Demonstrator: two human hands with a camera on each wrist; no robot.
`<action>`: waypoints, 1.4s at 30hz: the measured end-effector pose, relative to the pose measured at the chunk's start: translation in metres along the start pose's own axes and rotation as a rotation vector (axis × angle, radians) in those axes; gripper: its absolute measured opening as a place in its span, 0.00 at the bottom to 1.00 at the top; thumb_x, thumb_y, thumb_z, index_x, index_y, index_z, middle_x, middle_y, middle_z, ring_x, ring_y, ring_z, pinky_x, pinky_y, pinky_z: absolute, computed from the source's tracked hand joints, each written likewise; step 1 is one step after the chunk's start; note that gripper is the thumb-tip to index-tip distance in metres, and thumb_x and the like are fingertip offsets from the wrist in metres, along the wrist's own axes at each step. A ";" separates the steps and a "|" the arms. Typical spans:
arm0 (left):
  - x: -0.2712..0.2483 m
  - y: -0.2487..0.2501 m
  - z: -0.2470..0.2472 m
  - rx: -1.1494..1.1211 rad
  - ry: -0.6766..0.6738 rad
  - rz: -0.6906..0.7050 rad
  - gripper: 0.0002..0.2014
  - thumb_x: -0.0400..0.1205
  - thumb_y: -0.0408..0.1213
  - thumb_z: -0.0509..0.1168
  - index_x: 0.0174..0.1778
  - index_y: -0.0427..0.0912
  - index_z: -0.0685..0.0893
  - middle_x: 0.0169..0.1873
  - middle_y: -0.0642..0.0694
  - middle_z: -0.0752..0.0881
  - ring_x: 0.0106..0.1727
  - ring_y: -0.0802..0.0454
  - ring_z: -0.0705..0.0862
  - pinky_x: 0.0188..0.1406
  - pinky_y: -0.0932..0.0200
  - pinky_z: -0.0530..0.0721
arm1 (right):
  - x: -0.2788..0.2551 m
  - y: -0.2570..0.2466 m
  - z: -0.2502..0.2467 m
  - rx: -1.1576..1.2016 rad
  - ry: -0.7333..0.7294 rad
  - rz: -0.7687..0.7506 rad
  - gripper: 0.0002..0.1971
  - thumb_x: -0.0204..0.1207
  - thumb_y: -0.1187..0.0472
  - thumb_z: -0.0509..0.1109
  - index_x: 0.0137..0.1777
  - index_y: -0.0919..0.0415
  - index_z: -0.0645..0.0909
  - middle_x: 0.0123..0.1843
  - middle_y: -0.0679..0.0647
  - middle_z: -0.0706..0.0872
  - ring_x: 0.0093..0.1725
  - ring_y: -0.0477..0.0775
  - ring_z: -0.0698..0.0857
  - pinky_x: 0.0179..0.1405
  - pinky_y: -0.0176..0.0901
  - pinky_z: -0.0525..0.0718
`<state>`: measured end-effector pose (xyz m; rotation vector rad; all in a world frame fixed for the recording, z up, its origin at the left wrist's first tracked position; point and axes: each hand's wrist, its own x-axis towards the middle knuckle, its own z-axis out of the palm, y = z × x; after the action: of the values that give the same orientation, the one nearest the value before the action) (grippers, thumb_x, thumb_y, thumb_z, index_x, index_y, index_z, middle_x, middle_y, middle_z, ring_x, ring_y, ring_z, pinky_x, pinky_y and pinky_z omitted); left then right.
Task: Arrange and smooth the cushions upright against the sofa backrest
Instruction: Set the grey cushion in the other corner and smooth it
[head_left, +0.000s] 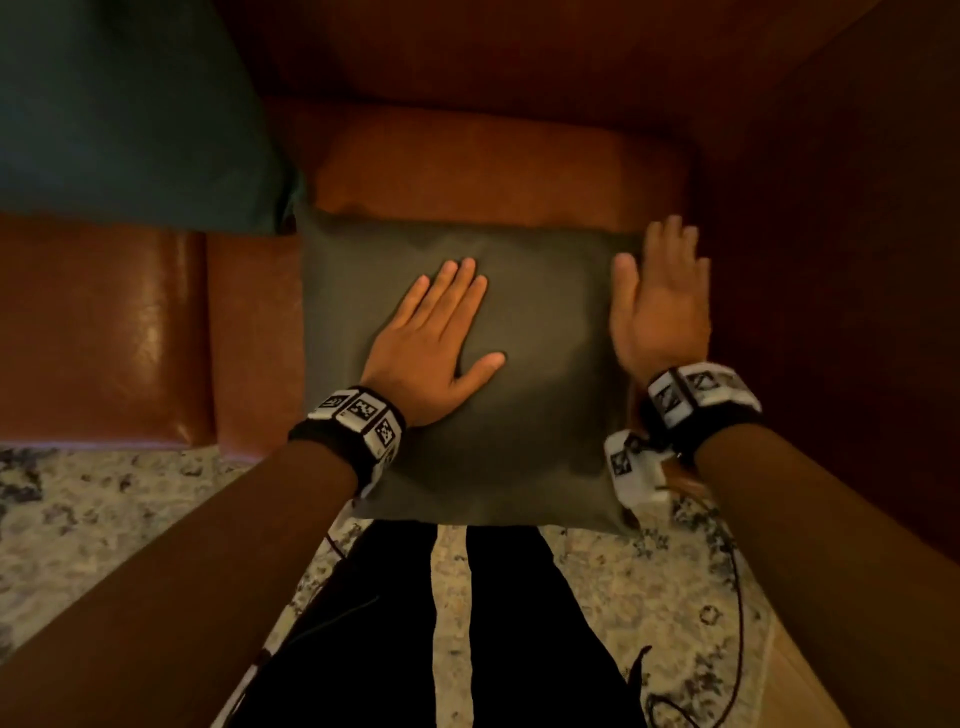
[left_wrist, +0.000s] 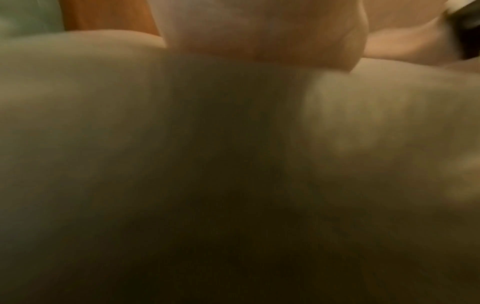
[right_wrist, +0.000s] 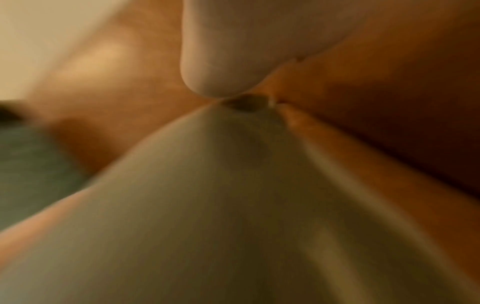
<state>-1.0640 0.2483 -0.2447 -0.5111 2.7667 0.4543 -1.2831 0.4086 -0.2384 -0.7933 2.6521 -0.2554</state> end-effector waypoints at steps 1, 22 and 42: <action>0.000 0.000 0.001 0.002 -0.004 0.001 0.42 0.89 0.65 0.47 0.92 0.38 0.52 0.92 0.40 0.51 0.93 0.45 0.47 0.92 0.43 0.49 | -0.017 -0.013 0.002 0.022 0.020 -0.080 0.35 0.90 0.42 0.43 0.91 0.63 0.58 0.92 0.61 0.56 0.92 0.62 0.53 0.91 0.63 0.51; 0.004 -0.007 0.004 -0.052 -0.097 0.053 0.42 0.89 0.66 0.40 0.93 0.41 0.44 0.92 0.43 0.43 0.93 0.47 0.41 0.92 0.46 0.40 | -0.238 -0.010 0.102 0.134 0.131 0.206 0.36 0.89 0.40 0.44 0.93 0.56 0.47 0.94 0.54 0.45 0.93 0.59 0.47 0.91 0.64 0.44; -0.052 -0.089 -0.020 -0.150 0.036 -0.254 0.37 0.92 0.59 0.48 0.92 0.42 0.48 0.92 0.40 0.44 0.92 0.40 0.41 0.91 0.42 0.43 | -0.164 -0.086 0.072 -0.208 0.059 -0.323 0.35 0.89 0.37 0.51 0.92 0.52 0.54 0.93 0.58 0.53 0.92 0.65 0.51 0.88 0.72 0.47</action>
<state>-0.9876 0.1770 -0.2314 -0.9008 2.6631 0.5985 -1.0850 0.4244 -0.2348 -1.3027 2.6237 -0.0850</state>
